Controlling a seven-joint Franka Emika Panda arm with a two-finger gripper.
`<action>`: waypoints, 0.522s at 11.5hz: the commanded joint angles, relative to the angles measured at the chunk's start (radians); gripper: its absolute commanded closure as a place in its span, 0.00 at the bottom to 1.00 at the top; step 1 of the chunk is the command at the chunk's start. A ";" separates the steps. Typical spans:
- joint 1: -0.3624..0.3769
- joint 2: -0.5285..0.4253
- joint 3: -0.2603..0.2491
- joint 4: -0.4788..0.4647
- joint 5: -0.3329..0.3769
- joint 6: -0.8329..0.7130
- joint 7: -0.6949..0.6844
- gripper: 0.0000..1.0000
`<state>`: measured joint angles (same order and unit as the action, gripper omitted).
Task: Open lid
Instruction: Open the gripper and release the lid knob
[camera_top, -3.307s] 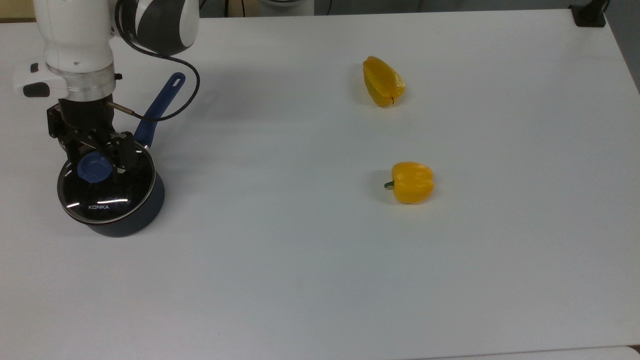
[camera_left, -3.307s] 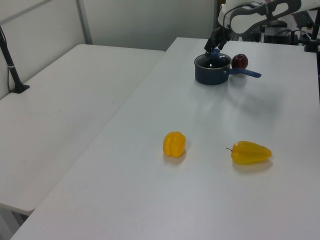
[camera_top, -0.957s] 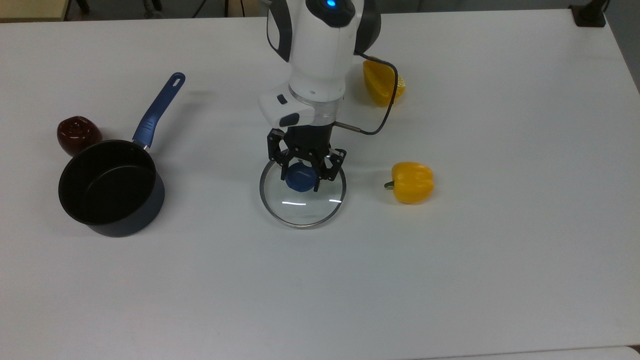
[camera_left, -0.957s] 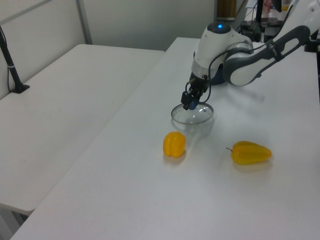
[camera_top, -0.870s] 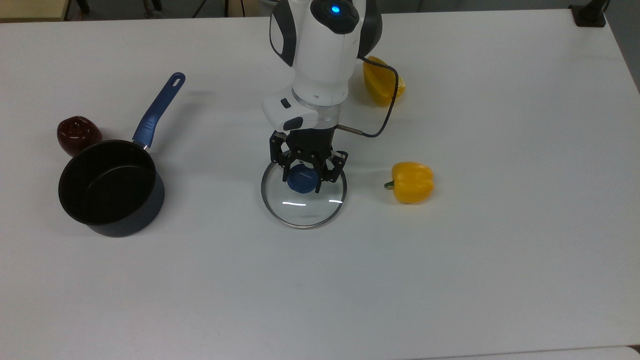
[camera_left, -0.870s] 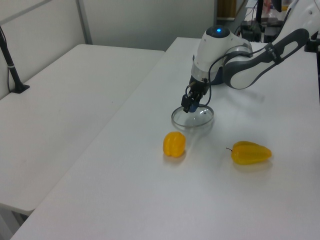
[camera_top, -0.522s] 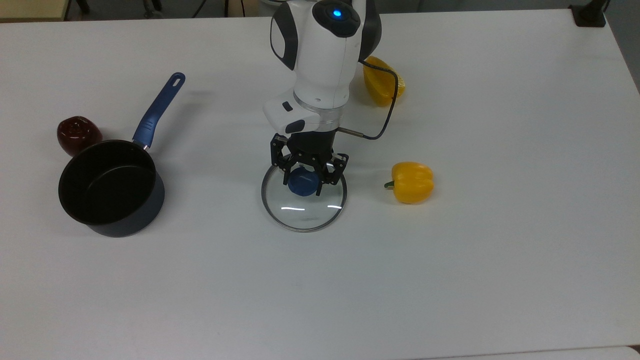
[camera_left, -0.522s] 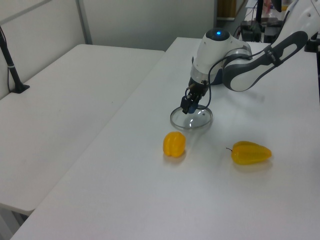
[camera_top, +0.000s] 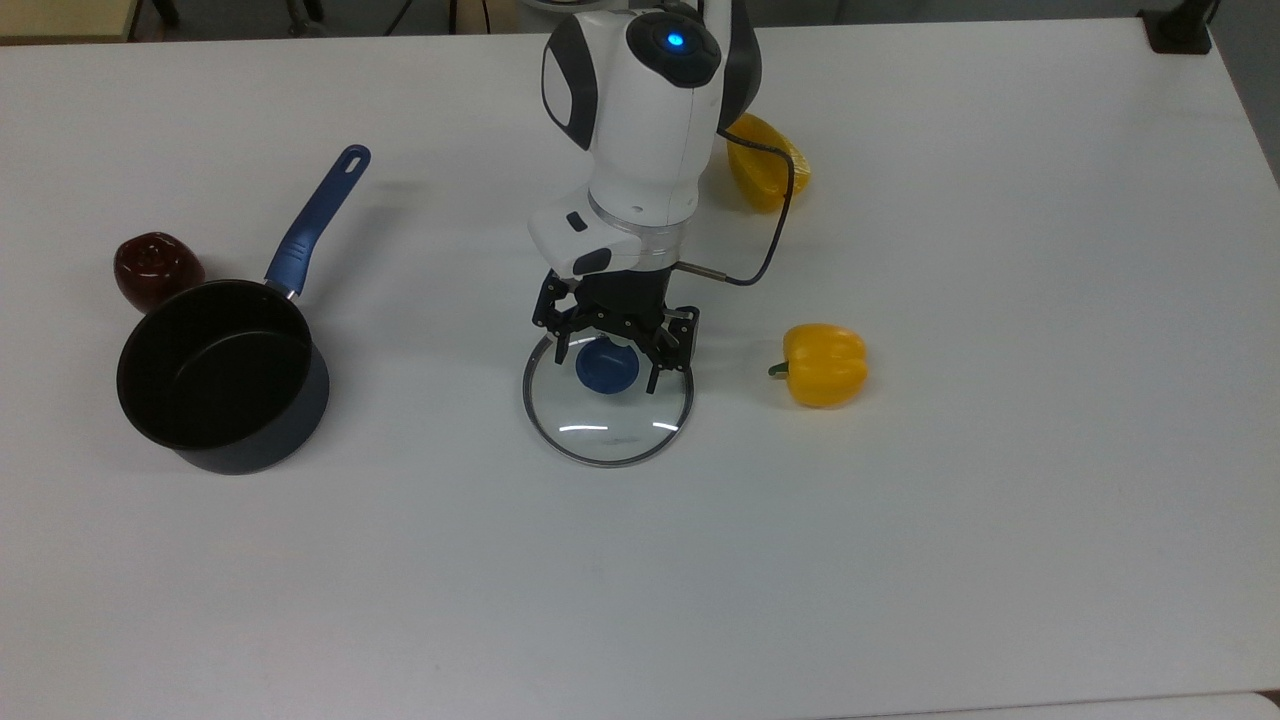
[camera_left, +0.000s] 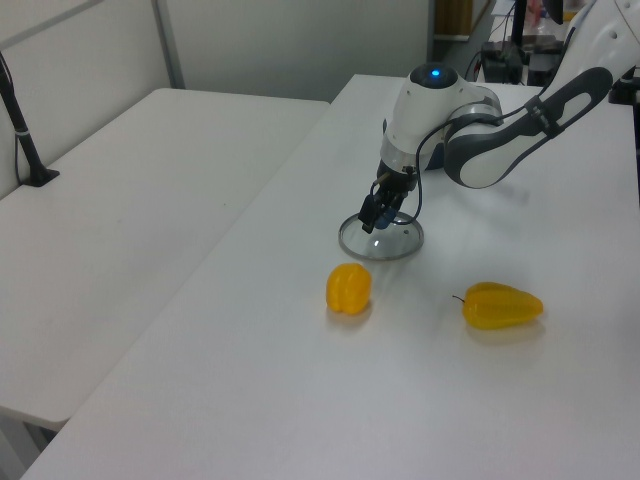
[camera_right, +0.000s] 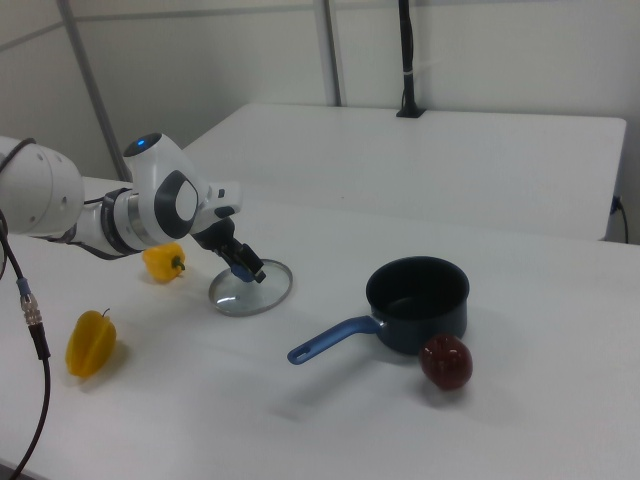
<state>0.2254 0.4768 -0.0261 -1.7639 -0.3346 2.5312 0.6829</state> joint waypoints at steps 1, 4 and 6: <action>0.006 -0.056 -0.011 0.017 -0.020 -0.085 0.012 0.00; -0.012 -0.183 -0.006 0.038 0.056 -0.294 -0.115 0.00; -0.037 -0.277 -0.008 0.038 0.156 -0.444 -0.289 0.00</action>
<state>0.2134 0.3246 -0.0311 -1.6926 -0.2702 2.2332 0.5729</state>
